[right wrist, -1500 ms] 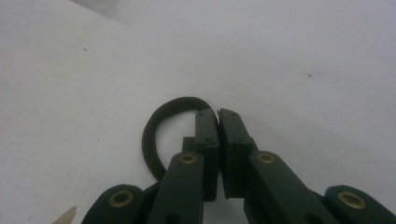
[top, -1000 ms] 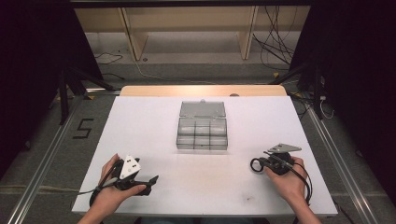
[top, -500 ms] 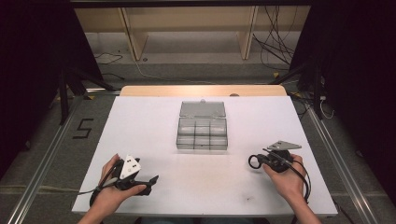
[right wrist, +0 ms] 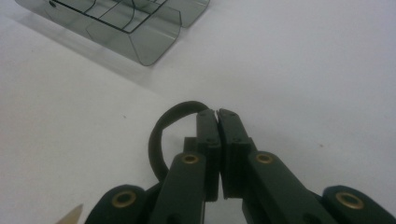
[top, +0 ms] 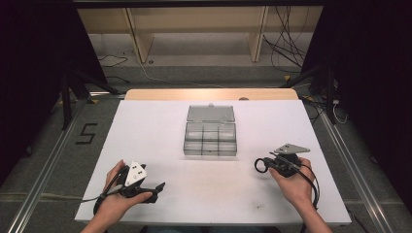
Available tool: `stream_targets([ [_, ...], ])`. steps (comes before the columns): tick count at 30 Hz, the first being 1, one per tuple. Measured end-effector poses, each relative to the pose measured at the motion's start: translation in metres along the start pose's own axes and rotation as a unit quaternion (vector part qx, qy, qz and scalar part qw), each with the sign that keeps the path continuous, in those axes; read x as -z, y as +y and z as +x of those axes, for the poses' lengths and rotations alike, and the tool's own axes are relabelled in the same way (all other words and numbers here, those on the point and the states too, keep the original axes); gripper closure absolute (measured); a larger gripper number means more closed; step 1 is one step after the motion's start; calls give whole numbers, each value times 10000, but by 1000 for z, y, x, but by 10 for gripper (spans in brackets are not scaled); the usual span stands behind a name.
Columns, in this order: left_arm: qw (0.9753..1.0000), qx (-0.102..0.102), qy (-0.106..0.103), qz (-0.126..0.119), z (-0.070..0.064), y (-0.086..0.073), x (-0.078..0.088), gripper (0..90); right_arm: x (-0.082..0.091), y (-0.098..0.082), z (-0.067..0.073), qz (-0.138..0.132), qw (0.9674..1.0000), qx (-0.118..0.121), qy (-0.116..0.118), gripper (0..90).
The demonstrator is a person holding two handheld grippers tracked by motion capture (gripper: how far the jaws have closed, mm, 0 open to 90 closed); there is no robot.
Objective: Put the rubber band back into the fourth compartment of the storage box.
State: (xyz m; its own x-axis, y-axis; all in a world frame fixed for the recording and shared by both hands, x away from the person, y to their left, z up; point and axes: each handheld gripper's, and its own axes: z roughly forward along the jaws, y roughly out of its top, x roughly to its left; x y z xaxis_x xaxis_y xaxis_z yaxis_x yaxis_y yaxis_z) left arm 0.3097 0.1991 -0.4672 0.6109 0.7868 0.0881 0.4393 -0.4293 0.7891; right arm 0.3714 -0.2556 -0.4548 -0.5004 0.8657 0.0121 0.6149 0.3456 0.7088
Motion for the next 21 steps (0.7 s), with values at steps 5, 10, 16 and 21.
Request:
stream_targets([
  [5, 10000, -6, -2, -8, -1, 0, -1, 108, -1, 5, 3, -62, 10000, 27, 22, 887],
  [10, 10000, 1, 0, -23, 0, 1, -1, 108, -2, 8, 5, -106, 9999, 31, 30, 887],
  [16, 10000, 15, -7, -28, -1, 1, -1, 110, -3, 14, 8, -137, 9999, 42, 48, 888],
  [21, 10000, 9, -15, -20, -1, 1, -1, 111, -5, 18, 11, -157, 9998, 67, 65, 888],
])
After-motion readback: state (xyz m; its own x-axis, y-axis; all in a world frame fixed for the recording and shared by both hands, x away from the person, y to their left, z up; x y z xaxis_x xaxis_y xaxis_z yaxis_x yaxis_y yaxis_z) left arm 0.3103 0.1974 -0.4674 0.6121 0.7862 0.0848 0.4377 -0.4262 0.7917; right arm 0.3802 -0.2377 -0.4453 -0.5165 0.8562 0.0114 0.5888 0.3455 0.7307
